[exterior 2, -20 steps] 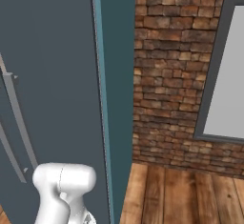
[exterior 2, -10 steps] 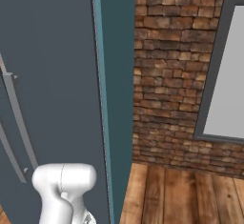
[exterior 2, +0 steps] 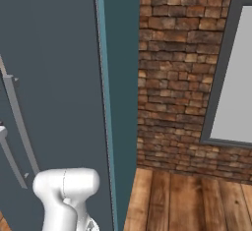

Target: Open the freezer door, pick up the ice cube tray from the freezer, and place it on the dining counter.

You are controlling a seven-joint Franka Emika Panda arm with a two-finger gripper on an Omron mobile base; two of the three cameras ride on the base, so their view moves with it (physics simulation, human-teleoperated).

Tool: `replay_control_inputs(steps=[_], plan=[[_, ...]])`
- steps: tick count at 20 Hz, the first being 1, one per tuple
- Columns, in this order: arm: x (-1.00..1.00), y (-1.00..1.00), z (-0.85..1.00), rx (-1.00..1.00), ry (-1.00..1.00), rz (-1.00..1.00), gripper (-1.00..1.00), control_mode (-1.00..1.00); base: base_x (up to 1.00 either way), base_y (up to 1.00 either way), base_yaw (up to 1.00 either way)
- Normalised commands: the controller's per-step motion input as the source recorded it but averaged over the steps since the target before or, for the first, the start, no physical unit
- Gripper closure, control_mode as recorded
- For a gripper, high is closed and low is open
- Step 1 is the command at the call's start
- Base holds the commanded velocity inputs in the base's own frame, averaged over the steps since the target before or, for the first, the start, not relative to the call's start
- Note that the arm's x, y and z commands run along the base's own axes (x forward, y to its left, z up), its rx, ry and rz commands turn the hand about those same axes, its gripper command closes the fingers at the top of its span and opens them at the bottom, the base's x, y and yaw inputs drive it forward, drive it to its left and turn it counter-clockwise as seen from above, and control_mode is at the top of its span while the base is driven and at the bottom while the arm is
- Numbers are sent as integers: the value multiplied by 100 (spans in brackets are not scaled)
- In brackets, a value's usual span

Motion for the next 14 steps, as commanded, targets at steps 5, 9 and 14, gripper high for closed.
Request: replay_control_inputs(steps=[5,9,14], plan=[[26,24,-6,0,-10,0,-100,-100,0,0,0],[4,36,0,0,-3,0,-100,-100,0,0,0],[5,17,0,0,0,0,-100,-100,0,0,0]])
